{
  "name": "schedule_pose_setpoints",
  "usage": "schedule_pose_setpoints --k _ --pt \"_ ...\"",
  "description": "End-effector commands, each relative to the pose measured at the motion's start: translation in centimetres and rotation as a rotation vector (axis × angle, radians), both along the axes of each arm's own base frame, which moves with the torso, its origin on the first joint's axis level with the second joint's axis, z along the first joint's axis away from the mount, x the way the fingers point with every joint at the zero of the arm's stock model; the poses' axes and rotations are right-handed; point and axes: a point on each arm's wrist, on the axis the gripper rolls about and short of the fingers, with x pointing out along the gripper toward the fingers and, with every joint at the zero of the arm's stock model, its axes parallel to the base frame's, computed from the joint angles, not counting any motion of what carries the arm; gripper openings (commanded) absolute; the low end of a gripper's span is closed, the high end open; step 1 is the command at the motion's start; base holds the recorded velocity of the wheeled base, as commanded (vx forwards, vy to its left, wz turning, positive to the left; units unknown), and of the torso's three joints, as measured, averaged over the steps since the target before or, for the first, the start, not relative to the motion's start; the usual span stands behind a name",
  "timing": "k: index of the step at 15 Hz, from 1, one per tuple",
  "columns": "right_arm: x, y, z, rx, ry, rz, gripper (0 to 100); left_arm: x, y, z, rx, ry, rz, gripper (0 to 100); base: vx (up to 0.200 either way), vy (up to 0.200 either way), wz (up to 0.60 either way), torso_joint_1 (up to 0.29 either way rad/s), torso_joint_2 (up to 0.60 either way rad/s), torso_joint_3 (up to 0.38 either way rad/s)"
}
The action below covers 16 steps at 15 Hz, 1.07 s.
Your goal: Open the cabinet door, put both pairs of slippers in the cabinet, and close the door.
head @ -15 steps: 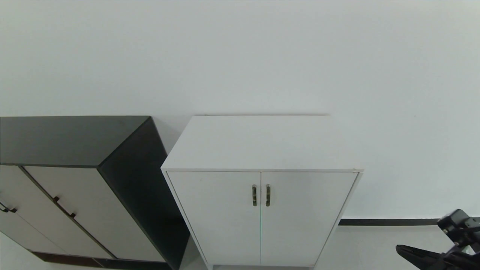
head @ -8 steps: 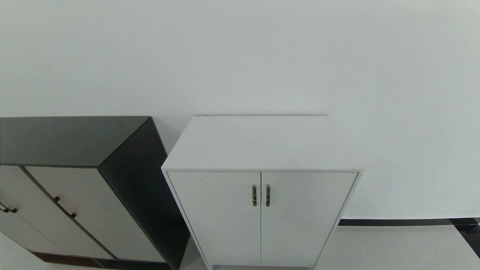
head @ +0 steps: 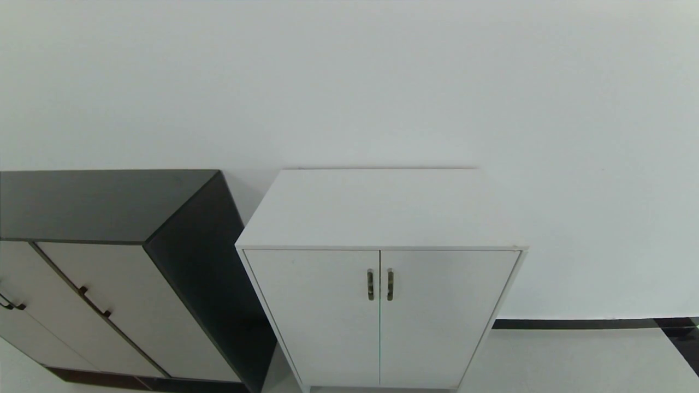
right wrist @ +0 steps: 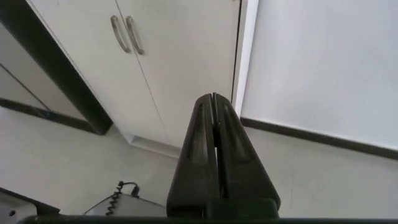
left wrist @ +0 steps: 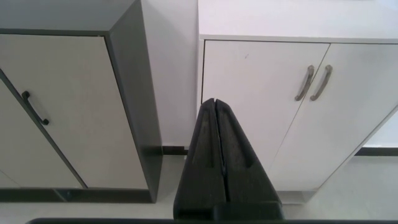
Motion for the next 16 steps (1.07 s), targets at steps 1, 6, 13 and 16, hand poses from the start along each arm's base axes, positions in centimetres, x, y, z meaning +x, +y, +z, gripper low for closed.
schedule_pose_setpoints --k 1,6,13,16 --pt "-0.21 -0.04 0.02 -0.002 -0.031 0.002 0 0.0 0.0 0.0 0.0 0.0 0.0 0 0.0 0.0 0.0 0.0 0.0 0.0" --pt "-0.03 -0.05 -0.39 -0.051 -0.009 -0.014 0 0.01 0.0 0.0 0.0 0.002 0.002 0 0.0 0.0 0.0 0.0 0.0 0.0" --pt "-0.12 0.06 -0.44 -0.054 -0.014 -0.246 0 0.01 0.0 0.0 0.0 0.002 0.002 0 0.0 0.0 0.0 0.0 0.0 0.0" --pt "-0.68 0.07 -0.53 -0.045 -0.086 -0.249 0 0.0 0.01 0.0 0.0 0.0 0.0 0 0.0 0.0 0.0 0.0 0.0 0.0"
